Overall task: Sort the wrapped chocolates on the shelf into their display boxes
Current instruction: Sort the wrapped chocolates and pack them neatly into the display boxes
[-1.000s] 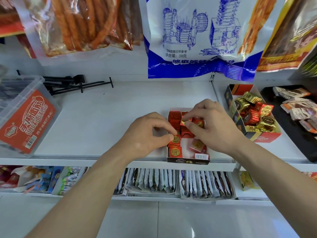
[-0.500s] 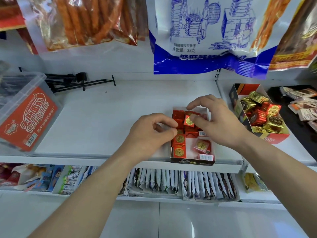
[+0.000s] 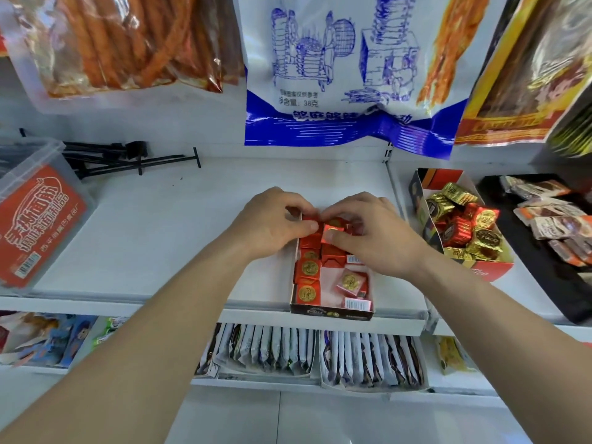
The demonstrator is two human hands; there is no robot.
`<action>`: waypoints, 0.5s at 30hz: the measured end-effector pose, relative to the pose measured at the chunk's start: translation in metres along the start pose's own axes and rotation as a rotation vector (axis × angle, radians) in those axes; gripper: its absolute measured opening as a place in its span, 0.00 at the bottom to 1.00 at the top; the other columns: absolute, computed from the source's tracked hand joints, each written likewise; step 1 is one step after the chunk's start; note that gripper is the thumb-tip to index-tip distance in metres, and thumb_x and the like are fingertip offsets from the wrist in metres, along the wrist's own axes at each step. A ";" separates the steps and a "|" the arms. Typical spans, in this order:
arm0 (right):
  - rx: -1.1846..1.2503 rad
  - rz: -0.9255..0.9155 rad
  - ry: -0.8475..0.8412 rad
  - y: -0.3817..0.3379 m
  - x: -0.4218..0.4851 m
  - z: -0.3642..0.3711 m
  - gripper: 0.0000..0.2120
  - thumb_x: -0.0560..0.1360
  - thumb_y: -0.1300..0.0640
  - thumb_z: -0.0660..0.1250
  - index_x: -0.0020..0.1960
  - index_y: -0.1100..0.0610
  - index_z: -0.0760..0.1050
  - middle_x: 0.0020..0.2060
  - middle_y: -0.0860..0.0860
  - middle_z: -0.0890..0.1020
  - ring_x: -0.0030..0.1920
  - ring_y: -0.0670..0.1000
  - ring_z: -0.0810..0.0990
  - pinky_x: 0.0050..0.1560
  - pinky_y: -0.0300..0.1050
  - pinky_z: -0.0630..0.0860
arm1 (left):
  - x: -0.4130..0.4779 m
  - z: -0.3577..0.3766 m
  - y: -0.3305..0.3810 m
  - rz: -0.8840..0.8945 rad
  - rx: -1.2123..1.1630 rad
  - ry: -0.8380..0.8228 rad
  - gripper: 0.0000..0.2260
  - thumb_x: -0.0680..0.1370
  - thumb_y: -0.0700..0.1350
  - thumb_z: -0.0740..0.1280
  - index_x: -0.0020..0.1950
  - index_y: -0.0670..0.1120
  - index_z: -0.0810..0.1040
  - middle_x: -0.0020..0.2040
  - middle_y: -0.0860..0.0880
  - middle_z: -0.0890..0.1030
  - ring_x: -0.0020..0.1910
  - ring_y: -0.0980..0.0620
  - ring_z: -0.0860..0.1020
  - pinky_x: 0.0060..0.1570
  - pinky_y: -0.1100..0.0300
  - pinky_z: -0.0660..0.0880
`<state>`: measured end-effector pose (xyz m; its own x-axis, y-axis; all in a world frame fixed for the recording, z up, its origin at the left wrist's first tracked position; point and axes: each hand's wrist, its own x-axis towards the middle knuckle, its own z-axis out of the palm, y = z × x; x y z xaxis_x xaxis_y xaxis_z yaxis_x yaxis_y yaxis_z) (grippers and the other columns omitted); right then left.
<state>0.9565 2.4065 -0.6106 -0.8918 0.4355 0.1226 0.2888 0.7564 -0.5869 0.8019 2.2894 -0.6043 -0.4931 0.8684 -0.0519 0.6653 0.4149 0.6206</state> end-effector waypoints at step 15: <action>0.195 0.086 0.208 -0.009 0.002 -0.013 0.08 0.78 0.54 0.67 0.57 0.49 0.80 0.43 0.38 0.81 0.46 0.40 0.80 0.45 0.32 0.75 | -0.014 -0.012 0.000 0.039 -0.351 0.118 0.08 0.76 0.44 0.73 0.53 0.54 0.82 0.48 0.58 0.83 0.48 0.60 0.81 0.48 0.64 0.79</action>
<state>0.9568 2.4071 -0.5950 -0.7708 0.5996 0.2154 0.2696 0.6133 -0.7424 0.8015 2.2741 -0.5941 -0.5457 0.8362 0.0550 0.4624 0.2457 0.8520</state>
